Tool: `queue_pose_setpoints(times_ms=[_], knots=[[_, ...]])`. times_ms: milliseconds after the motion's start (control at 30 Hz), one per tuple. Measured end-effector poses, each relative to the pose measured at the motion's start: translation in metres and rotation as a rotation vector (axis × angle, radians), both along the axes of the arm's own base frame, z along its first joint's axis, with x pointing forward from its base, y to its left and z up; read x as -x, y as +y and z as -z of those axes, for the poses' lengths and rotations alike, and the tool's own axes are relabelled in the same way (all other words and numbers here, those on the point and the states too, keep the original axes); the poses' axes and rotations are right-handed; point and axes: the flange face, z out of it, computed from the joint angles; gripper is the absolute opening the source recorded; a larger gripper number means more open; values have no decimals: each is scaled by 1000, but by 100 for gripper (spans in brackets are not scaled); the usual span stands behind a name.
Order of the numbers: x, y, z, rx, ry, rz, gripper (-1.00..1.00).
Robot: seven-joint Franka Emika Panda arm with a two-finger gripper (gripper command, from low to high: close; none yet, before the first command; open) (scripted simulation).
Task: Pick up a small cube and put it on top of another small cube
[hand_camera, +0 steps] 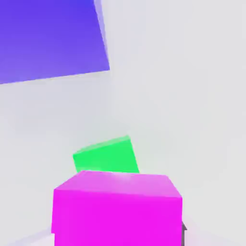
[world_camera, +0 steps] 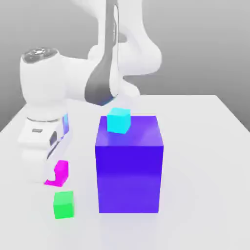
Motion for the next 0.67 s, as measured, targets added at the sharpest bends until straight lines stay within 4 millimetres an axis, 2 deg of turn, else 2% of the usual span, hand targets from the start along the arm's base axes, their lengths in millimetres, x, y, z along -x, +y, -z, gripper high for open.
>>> queue_pose_setpoints(times_ms=[300, 633, 667], knots=[[-6, 1, 20, -11, -4, -8, -100], [1, 0, 61, -2, -1, -1, -100], [2, 0, 65, -1, 0, 0, 100]])
